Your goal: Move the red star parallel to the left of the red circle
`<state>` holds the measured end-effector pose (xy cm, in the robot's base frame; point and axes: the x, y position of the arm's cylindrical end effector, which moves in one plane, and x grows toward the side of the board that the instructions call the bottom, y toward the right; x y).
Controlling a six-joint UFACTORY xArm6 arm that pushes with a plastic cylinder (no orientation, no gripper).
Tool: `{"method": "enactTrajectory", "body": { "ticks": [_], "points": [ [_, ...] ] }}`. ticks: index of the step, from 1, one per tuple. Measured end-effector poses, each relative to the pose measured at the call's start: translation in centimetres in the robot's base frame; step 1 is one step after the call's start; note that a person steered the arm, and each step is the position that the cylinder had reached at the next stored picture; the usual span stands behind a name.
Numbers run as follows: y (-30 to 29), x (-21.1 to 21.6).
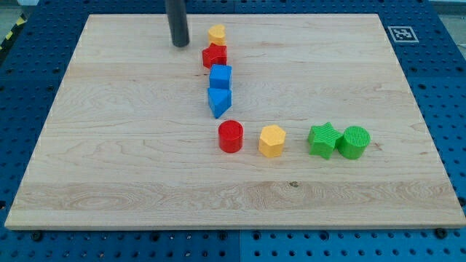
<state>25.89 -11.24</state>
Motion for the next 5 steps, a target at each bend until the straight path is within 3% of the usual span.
{"method": "enactTrajectory", "body": {
  "ticks": [1, 2, 4, 5],
  "points": [
    [1.5, -5.4],
    [6.8, -5.5],
    [8.7, 5.9],
    [8.7, 6.0]
  ]
}}
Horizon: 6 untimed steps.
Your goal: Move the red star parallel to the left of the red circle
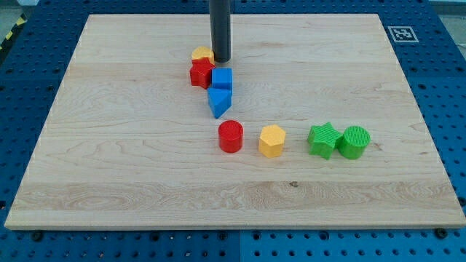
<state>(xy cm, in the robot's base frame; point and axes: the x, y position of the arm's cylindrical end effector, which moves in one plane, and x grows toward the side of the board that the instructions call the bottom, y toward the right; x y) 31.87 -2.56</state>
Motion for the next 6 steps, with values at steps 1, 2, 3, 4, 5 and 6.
{"method": "enactTrajectory", "body": {
  "ticks": [1, 2, 3, 4, 5, 6],
  "points": [
    [0.0, 1.0],
    [-1.7, 3.8],
    [-5.4, 4.0],
    [-8.0, 4.2],
    [-8.4, 5.6],
    [-8.6, 7.7]
  ]
}}
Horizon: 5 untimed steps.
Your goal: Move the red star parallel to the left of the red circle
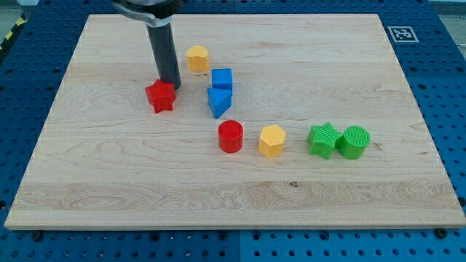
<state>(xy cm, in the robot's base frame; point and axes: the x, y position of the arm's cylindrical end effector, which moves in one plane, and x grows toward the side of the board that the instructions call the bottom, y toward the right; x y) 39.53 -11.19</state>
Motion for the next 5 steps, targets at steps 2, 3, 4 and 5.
{"method": "enactTrajectory", "body": {
  "ticks": [2, 3, 4, 5],
  "points": [
    [-4.0, 2.0],
    [-5.1, 3.1],
    [-4.6, 4.9],
    [-4.1, 5.8]
  ]
}}
